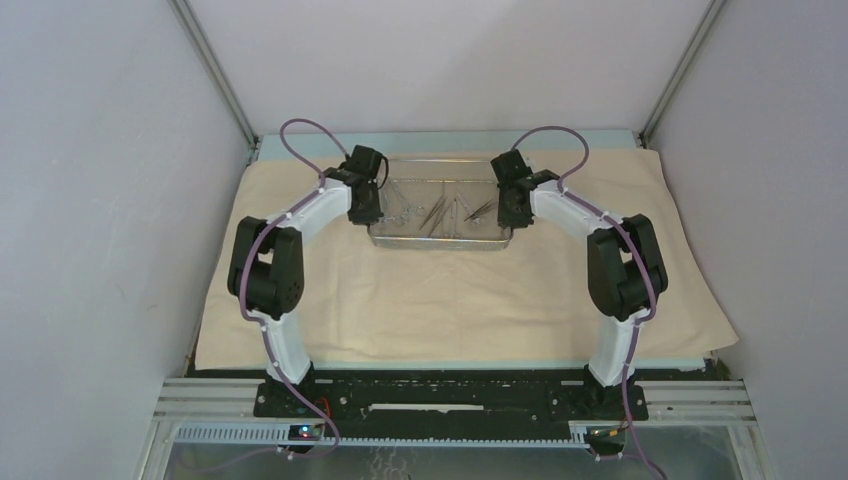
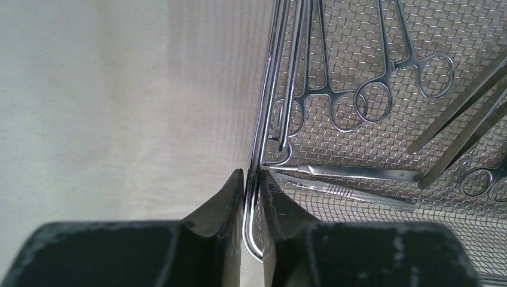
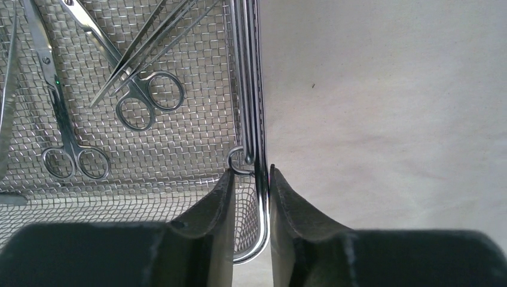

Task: Open and lay out the surgical kit
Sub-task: Move the container from the surgical kit.

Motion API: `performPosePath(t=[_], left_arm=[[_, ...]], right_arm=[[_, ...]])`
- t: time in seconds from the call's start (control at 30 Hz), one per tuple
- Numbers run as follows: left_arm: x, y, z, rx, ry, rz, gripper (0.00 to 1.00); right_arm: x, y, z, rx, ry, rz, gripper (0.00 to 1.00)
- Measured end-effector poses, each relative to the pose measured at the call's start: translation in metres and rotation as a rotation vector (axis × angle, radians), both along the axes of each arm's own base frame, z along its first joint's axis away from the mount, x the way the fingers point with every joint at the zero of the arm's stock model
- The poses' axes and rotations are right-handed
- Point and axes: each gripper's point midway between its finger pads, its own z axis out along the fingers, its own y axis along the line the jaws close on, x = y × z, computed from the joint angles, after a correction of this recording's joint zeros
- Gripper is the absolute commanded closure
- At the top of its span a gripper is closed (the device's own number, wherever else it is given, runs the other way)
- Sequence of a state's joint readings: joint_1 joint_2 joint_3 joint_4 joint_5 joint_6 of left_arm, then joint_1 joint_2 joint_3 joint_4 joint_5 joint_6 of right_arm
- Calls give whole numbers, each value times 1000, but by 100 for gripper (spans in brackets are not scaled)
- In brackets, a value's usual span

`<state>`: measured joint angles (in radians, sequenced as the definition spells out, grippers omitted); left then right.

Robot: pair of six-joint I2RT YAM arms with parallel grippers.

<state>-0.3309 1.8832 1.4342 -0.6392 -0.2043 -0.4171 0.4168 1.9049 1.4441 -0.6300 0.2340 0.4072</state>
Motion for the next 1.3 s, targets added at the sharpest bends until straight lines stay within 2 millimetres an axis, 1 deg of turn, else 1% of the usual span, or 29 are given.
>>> performPosePath(t=[0.17, 0.4, 0.53, 0.8, 1.07, 1.3], left_arm=[[1, 1, 0, 1, -7, -5, 88], [-7, 1, 1, 0, -6, -9, 90], [-14, 2, 1, 3, 1, -14, 91], [-24, 2, 0, 9, 7, -20, 91], [-39, 1, -1, 12, 5, -27, 91], [-44, -1, -1, 23, 0, -36, 91]], right_arm=[[-3, -3, 0, -15, 10, 12, 86], [-2, -2, 0, -19, 0, 11, 88], [-3, -2, 1, -24, -4, 12, 89], [-14, 0, 1, -41, -6, 23, 89], [-29, -1, 0, -58, -3, 26, 90], [-36, -3, 0, -68, -7, 20, 90]])
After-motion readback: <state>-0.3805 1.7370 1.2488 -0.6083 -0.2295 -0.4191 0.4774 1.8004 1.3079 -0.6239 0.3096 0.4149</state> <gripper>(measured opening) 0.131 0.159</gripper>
